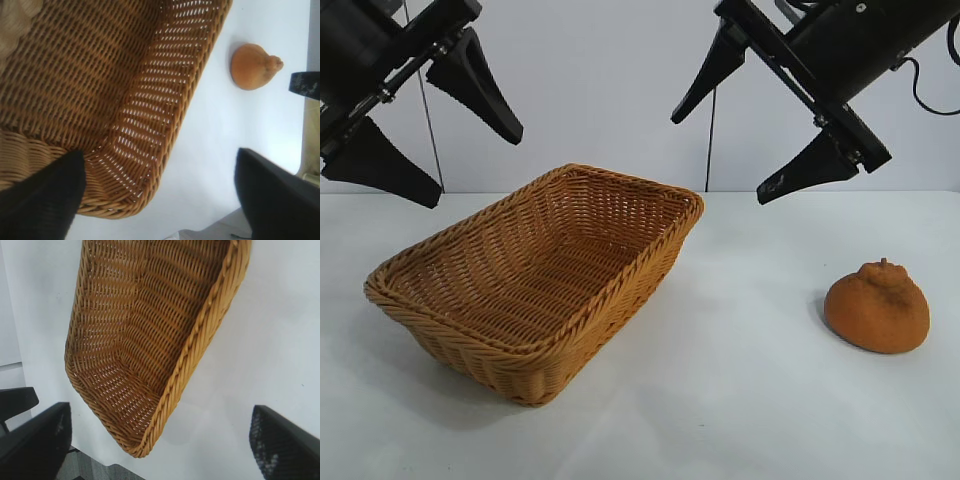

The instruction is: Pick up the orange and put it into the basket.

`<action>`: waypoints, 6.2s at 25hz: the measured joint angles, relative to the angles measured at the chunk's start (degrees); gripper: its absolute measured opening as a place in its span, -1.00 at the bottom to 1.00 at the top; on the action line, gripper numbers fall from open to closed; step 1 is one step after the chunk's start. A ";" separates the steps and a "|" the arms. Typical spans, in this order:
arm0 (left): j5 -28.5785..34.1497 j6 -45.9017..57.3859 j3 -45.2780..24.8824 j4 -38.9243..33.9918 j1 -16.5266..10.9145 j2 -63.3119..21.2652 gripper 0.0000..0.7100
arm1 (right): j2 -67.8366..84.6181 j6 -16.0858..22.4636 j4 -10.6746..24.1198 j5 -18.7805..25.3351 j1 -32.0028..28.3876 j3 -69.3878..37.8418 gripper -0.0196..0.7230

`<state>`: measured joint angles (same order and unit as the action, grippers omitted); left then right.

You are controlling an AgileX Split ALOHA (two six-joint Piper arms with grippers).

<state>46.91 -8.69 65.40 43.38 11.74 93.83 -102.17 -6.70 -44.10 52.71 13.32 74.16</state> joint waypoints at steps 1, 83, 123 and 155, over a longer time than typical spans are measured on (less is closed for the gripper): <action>0.00 0.00 0.00 0.00 0.00 0.00 0.64 | 0.00 0.00 0.00 0.00 0.00 0.00 0.83; -14.34 80.38 -12.92 -38.36 14.16 0.01 0.64 | 0.00 0.00 0.00 -0.87 0.00 0.00 0.83; -15.17 75.21 -2.02 -36.21 10.11 13.50 -0.73 | 0.00 0.00 0.00 -0.61 0.00 0.00 0.83; 11.13 17.62 22.46 -24.67 1.82 23.66 -0.73 | 0.00 0.00 0.06 -0.43 0.06 0.00 0.83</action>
<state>58.04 8.94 87.86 18.71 13.55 117.49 -102.17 -6.70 -44.04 52.28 13.37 74.16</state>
